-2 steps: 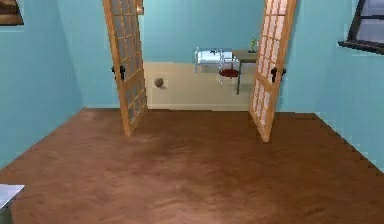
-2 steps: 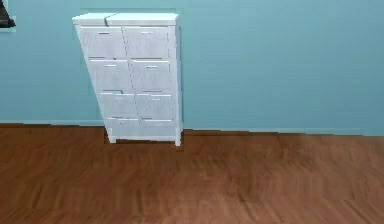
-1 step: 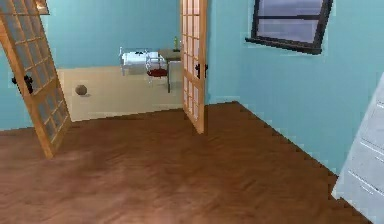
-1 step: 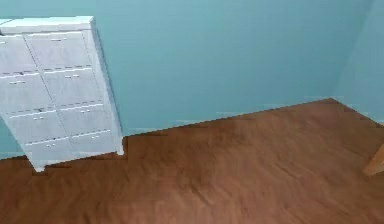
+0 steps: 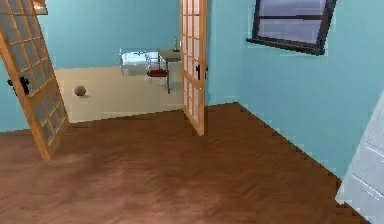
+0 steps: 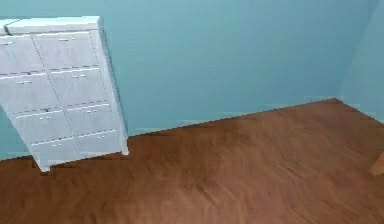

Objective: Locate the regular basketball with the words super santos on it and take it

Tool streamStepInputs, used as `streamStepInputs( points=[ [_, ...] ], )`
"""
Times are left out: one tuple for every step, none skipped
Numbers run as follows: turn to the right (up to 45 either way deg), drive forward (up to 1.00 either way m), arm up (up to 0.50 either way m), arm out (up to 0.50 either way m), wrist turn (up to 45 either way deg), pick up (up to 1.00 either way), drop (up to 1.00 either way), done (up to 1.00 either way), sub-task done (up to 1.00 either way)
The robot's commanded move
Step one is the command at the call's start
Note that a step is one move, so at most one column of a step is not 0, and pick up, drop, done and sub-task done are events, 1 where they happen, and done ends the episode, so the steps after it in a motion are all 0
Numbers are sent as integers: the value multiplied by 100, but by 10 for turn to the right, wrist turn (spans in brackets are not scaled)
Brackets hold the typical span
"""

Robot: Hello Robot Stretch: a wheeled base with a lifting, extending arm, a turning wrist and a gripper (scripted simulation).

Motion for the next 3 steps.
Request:
streamStepInputs(
  points=[
    [-180, 0, 0, 0, 0, 0, 0, 0, 0],
    [-30, 0, 0, 0, 0, 0, 0, 0, 0],
    [0, 100, 0, 0, 0, 0, 0, 0, 0]
  ],
)
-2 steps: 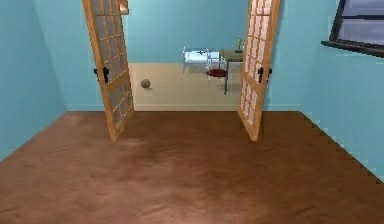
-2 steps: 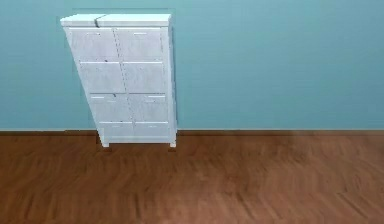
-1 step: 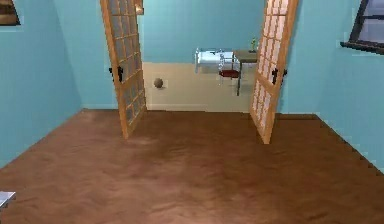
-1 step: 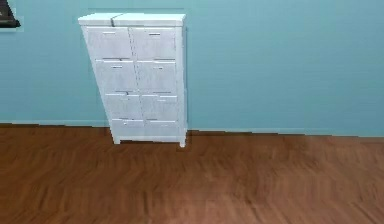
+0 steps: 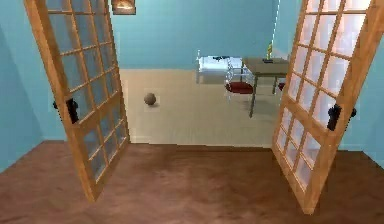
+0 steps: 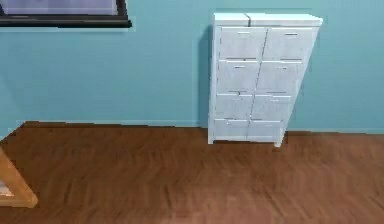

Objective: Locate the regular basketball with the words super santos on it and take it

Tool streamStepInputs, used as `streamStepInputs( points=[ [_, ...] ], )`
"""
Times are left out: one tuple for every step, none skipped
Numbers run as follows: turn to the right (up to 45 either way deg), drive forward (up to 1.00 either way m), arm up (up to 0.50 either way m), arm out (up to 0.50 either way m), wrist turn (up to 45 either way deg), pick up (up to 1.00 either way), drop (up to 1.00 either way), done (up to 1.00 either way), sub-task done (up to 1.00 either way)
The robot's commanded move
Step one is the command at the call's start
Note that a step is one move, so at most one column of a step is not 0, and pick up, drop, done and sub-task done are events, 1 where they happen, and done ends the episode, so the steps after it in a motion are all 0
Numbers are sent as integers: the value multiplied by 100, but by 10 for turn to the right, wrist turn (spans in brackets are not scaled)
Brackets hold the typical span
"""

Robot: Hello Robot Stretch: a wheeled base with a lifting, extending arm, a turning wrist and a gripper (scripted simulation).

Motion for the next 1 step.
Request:
streamStepInputs(
  points=[
    [0, 100, 0, 0, 0, 0, 0, 0, 0]
  ],
)
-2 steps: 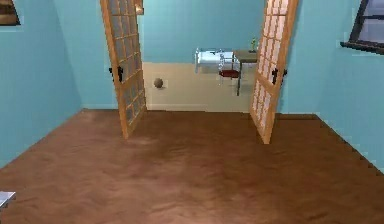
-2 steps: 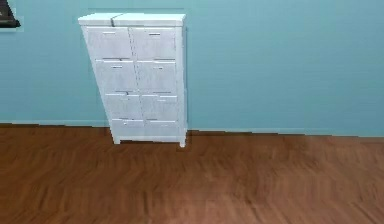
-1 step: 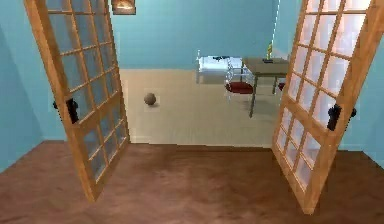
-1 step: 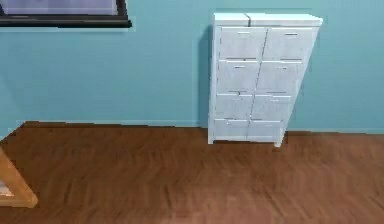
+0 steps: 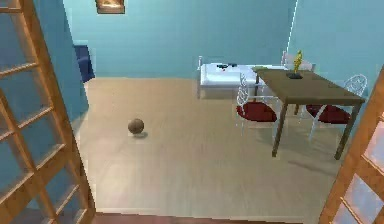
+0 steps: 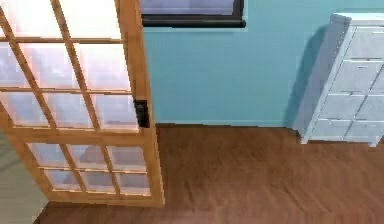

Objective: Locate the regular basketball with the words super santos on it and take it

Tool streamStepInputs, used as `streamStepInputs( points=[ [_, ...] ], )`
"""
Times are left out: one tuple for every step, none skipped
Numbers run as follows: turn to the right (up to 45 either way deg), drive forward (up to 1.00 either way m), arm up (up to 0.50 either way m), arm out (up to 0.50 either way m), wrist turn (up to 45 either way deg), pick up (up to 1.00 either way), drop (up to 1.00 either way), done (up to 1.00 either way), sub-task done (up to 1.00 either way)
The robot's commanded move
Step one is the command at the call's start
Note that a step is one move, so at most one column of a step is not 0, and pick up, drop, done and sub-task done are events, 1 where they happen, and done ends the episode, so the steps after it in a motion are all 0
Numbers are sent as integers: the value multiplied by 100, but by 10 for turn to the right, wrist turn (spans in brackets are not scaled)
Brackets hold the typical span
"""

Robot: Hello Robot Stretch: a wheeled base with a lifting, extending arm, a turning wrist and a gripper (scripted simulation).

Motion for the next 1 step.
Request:
streamStepInputs(
  points=[
    [0, 100, 0, 0, 0, 0, 0, 0, 0]
  ],
)
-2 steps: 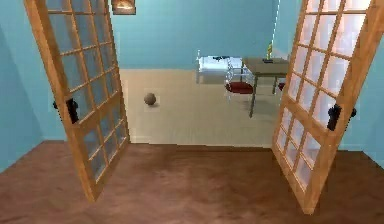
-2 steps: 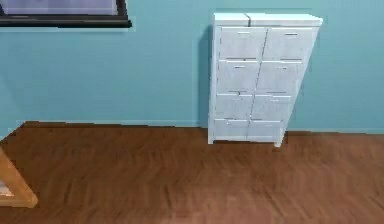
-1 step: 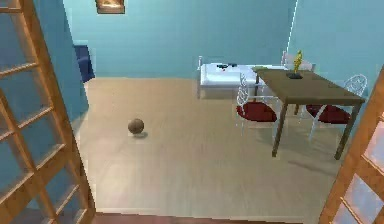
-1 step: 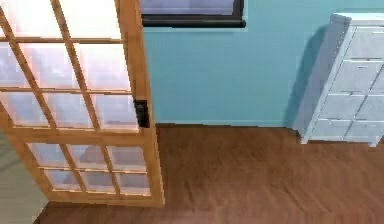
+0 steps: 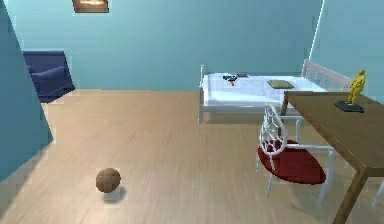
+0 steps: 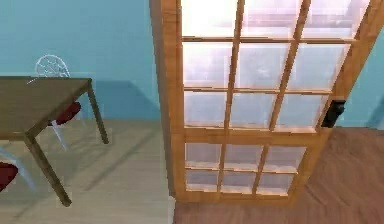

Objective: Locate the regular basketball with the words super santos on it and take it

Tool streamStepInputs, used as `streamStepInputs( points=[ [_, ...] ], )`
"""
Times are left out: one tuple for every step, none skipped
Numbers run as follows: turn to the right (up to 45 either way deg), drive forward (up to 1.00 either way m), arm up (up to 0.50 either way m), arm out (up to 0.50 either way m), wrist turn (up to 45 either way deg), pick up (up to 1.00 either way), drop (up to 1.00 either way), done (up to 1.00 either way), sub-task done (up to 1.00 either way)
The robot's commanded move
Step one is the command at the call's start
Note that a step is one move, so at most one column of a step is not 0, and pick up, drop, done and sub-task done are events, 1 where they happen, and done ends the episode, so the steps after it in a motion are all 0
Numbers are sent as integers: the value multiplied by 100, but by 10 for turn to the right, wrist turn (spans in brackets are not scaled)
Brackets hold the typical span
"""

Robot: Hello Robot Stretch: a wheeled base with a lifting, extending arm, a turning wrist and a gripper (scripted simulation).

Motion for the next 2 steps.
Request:
streamStepInputs(
  points=[
    [0, 85, 0, 0, 0, 0, 0, 0, 0],
    [-450, 0, 0, 0, 0, 0, 0, 0, 0]
  ],
)
